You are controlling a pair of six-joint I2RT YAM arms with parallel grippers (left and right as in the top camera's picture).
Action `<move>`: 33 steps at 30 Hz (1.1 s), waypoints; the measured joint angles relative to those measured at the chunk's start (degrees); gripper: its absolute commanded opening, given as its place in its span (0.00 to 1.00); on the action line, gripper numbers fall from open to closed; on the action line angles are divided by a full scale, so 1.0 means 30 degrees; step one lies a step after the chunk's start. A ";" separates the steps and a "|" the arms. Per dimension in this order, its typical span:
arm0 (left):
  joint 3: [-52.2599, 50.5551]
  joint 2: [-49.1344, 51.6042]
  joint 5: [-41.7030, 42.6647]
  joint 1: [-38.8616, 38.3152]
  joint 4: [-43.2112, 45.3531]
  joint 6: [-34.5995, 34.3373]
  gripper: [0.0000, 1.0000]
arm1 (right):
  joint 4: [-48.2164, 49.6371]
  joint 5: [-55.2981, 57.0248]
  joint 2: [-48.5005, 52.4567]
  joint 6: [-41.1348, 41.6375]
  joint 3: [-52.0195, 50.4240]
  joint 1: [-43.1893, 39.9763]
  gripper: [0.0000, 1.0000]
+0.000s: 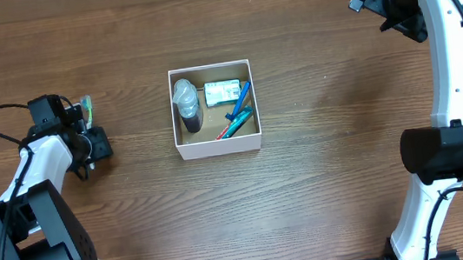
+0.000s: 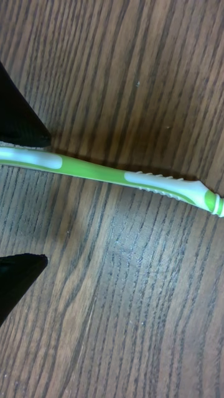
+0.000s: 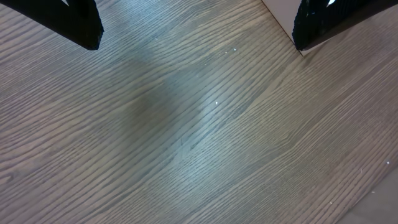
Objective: Pack container
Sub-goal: 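Move the left gripper to the green toothbrush and grasp it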
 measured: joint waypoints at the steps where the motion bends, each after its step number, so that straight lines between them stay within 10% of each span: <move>1: 0.0000 0.0000 0.0007 0.0000 0.0022 0.0007 0.52 | -0.0007 0.0000 0.0000 0.0000 0.0000 0.0000 1.00; 11: -0.1042 0.0000 0.0051 0.0000 0.1122 0.0000 0.52 | -0.0007 0.0000 0.0000 -0.0007 0.0000 0.0000 1.00; 23: -0.1166 0.0000 0.0066 0.0000 0.1333 -0.0029 0.05 | -0.0007 0.0000 0.0000 0.0007 0.0000 0.0000 1.00; 33: -0.0962 0.0000 0.0765 0.0000 0.0641 -0.0605 0.04 | -0.0015 0.0000 0.0000 0.0000 0.0000 0.0000 1.00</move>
